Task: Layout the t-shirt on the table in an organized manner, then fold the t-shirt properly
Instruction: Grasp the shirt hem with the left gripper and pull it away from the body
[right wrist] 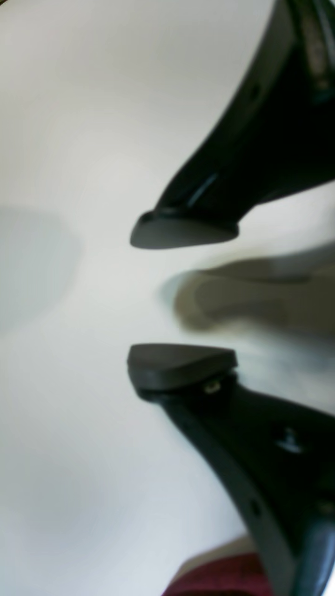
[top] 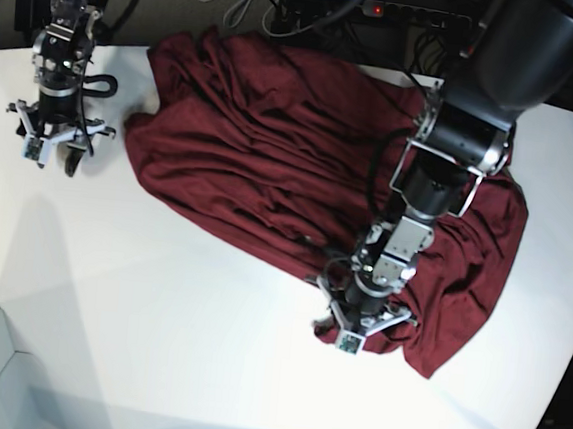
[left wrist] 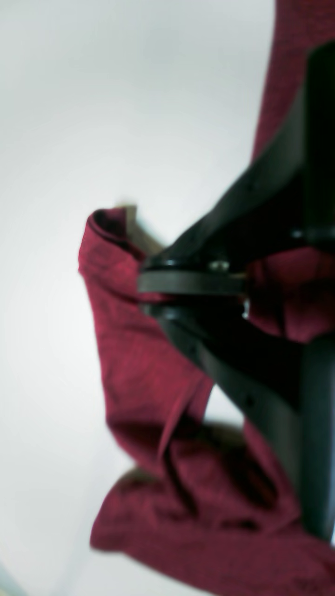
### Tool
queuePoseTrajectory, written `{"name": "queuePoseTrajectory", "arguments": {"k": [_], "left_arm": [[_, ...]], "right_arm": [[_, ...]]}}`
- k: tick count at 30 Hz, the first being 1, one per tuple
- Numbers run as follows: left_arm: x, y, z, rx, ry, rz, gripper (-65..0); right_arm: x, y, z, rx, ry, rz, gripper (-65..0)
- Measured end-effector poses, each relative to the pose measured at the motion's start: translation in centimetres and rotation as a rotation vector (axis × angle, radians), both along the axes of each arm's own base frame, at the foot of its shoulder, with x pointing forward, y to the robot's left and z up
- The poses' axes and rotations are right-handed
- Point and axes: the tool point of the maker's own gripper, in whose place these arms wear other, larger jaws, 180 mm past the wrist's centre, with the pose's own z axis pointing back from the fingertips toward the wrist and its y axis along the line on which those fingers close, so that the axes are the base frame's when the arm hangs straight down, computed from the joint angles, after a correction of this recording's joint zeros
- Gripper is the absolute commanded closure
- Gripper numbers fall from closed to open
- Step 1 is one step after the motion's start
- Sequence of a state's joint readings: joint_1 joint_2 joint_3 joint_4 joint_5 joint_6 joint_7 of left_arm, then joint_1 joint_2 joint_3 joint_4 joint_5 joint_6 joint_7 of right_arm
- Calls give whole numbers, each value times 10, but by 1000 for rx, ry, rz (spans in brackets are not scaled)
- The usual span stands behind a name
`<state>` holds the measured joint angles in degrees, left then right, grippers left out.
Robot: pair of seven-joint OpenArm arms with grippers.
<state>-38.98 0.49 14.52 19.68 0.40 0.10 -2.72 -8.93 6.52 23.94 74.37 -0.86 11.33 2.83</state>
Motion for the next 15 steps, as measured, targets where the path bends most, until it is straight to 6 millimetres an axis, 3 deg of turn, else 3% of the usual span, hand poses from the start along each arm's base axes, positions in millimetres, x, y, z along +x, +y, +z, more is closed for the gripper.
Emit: {"name": "queuePoseTrajectory", "arguments": {"k": [3, 6, 11, 15], "left_arm": [[17, -6, 22, -43, -32, 19, -2], [42, -4, 59, -108, -97, 66, -2], [76, 14, 118, -202, -204, 152, -2], [80, 43, 126, -191, -223, 193, -4]], "right_arm": [[0, 1, -1, 2, 2, 0, -330], [0, 0, 0, 1, 1, 0, -330], [-9, 1, -6, 1, 22, 0, -329], [-9, 0, -6, 3, 22, -3, -329]]}}
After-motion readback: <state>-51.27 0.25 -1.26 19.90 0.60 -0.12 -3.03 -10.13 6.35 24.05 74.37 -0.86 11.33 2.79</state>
